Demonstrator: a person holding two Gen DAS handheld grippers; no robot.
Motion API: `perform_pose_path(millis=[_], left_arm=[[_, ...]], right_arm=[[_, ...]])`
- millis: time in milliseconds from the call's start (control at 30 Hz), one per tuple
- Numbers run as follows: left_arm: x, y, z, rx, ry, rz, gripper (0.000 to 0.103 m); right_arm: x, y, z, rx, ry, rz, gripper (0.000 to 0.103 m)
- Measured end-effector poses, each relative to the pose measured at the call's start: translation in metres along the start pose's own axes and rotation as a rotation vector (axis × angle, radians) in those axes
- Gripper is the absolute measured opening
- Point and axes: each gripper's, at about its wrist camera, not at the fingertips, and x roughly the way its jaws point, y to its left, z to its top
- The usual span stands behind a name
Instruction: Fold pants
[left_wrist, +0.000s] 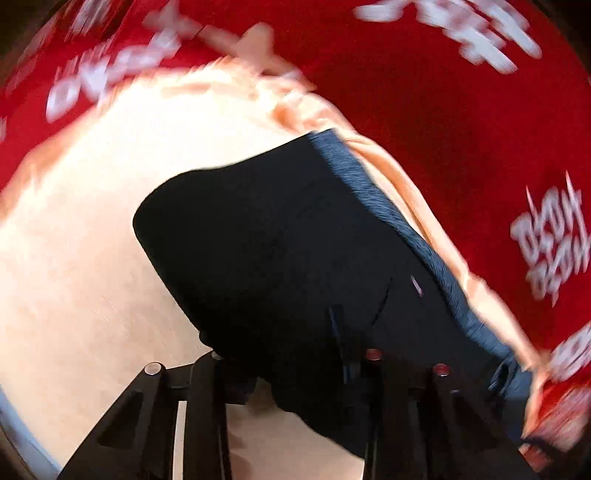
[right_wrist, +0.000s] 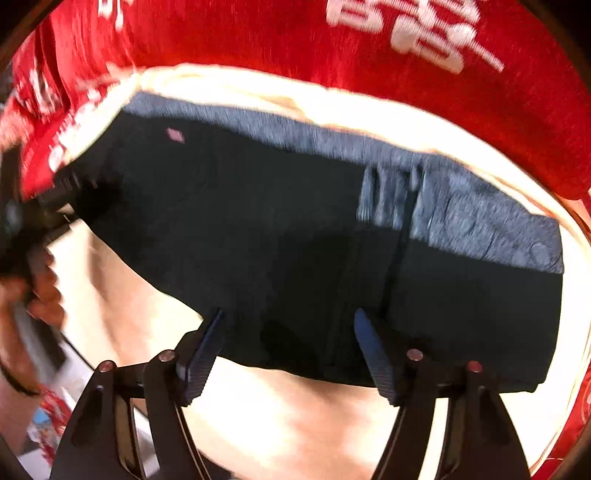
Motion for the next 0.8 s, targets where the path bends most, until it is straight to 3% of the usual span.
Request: perform_pose_path(millis=[100, 233, 333, 433, 567, 633, 800], left_arm=[[-0.012, -0.032, -0.011, 0.191, -0.079, 0.097, 0.033], [-0.018, -0.065, -0.029, 0.408, -0.151, 0.186, 0.033], [-0.02, -0.075, -0.034, 0.479, -0.173, 0.205, 0.033], [-0.021, -0.079, -0.039, 0.52, -0.184, 0.227, 0.033], [-0.023, -0.084, -0.046, 0.574, -0.209, 0.243, 0.033], [-0.027, -0.087, -0.049, 0.587, -0.217, 0.245, 0.033], [-0.033, -0.092, -0.053, 0.624, -0.241, 0.251, 0.033]], right_arm=[[-0.024, -0.002, 0.028, 0.025, -0.022, 0.056, 0.074], [-0.04, 0.01, 0.087, 0.047, 0.013, 0.228, 0.074], [-0.037, 0.039, 0.127, -0.006, 0.079, 0.328, 0.076], [-0.032, 0.095, 0.161, -0.104, 0.145, 0.383, 0.08], [-0.01, 0.167, 0.186, -0.269, 0.258, 0.377, 0.081], [0.004, 0.193, 0.19, -0.321, 0.341, 0.329, 0.081], [0.036, 0.22, 0.185, -0.383, 0.412, 0.223, 0.08]])
